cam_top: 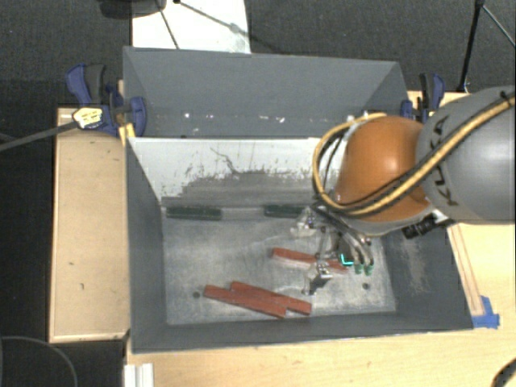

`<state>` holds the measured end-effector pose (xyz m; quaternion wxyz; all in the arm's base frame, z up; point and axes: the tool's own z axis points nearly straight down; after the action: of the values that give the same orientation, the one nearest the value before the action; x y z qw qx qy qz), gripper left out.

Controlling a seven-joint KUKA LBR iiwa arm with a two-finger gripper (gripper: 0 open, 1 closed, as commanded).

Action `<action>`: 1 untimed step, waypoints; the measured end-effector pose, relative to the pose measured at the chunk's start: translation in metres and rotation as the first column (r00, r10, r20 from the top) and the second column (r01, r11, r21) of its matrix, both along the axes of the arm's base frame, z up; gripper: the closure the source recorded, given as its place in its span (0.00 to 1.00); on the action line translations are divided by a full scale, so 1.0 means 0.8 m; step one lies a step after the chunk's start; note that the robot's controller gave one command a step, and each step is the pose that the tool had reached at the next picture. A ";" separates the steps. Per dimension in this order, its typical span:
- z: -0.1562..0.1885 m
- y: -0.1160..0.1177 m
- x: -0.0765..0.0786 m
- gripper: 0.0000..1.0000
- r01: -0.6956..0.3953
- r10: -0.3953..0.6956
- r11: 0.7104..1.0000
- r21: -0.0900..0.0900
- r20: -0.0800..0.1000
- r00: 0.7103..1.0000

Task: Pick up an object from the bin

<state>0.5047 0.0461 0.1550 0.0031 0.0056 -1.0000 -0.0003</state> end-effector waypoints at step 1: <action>0.005 0.000 0.002 0.00 0.001 -0.001 1.000 0.000 0.008 1.000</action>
Offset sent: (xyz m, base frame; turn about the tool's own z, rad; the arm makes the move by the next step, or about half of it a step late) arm 0.0495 -0.0336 -0.0850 -0.1187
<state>0.5066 0.0459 0.1591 -0.0009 0.0049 -1.0000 -0.0004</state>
